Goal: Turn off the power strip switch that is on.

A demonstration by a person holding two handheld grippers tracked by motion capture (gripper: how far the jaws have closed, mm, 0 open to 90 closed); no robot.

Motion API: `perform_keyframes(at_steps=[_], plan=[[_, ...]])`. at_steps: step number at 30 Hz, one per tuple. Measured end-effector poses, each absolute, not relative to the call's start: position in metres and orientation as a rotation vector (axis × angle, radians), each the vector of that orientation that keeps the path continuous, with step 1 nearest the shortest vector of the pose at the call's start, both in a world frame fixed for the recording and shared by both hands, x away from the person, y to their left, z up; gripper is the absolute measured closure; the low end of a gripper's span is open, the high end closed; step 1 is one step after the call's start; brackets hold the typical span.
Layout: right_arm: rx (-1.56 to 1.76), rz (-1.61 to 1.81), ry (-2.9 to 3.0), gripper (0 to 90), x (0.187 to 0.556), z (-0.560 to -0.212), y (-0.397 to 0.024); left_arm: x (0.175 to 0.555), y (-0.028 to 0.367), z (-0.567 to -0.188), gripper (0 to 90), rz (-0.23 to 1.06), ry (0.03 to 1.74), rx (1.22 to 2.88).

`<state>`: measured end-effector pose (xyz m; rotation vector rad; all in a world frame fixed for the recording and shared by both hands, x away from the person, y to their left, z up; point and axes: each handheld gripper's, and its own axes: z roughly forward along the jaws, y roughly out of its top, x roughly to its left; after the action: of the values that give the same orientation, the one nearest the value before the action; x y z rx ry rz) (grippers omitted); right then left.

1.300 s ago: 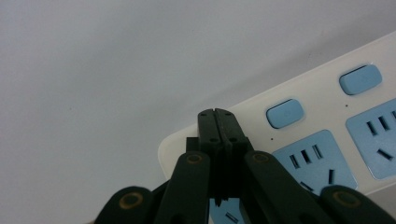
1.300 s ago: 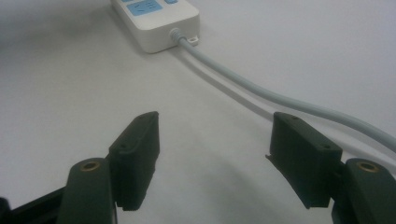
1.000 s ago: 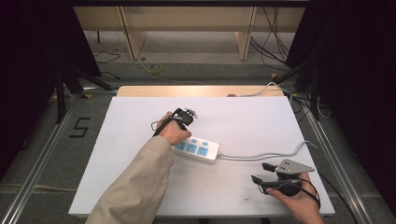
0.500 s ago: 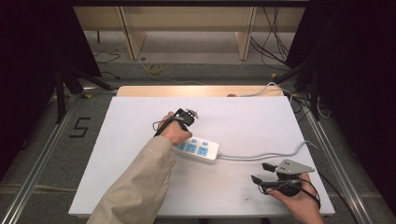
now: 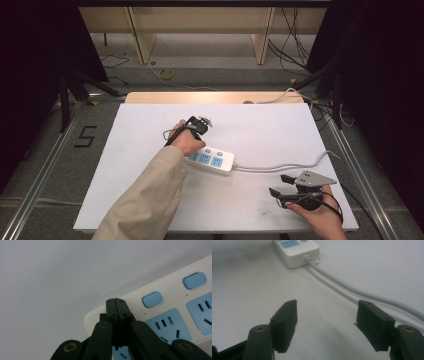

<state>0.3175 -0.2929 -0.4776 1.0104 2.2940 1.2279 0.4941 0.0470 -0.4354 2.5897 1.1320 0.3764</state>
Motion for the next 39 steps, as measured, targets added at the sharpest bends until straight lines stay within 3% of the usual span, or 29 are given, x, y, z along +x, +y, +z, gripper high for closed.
perform_keyframes(at_steps=[24, 39], plan=[[1.013, 1.228, 2.296, 34.1, 0.318, -0.478, -0.293, 0.494, 0.049, -0.432, 90.0, 0.313, 1.135, 2.549], [1.014, 1.225, 2.296, 34.1, 0.318, -0.478, -0.293, 0.487, 0.064, -0.411, 88.8, 0.429, 1.129, 2.442]])
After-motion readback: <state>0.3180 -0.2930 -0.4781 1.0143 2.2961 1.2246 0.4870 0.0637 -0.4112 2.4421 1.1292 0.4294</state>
